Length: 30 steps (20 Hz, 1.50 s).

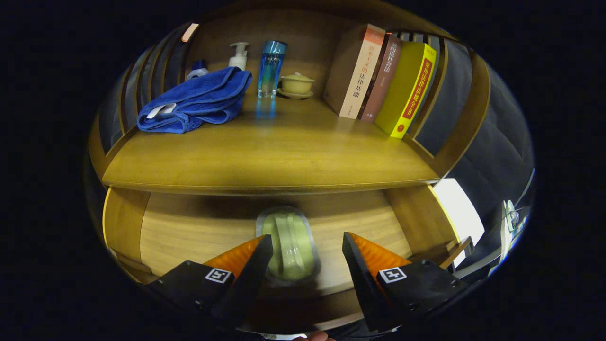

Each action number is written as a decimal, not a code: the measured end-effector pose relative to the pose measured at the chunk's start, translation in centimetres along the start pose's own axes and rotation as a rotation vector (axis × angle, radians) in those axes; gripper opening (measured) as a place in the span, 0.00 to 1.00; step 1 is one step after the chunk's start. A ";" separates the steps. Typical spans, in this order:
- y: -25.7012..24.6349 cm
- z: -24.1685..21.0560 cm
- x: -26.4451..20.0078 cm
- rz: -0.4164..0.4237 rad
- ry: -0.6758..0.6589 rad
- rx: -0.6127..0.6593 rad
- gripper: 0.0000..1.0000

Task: Pull open the drawer, take out the items inside it, and place them on the countertop above the cabinet.

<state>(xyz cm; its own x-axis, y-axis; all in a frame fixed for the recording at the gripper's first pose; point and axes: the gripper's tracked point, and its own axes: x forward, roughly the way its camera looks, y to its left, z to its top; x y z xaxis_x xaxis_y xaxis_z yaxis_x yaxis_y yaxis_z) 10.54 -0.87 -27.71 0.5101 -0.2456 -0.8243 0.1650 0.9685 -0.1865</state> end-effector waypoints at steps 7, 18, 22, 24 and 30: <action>1.2 -1.3 1.5 0.032 0.063 0.028 0.97; 1.9 -2.5 2.3 0.043 0.109 0.056 0.84; 2.7 -2.0 2.5 0.073 0.091 0.030 0.57; 2.8 -1.6 2.6 0.078 0.063 0.014 0.40; 2.9 -1.5 2.4 0.098 0.053 0.020 0.24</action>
<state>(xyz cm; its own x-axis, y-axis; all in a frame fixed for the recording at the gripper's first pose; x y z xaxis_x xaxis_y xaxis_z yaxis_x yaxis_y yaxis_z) 11.01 1.36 -31.03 0.4792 -0.1470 -0.8653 0.1334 0.9866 -0.0937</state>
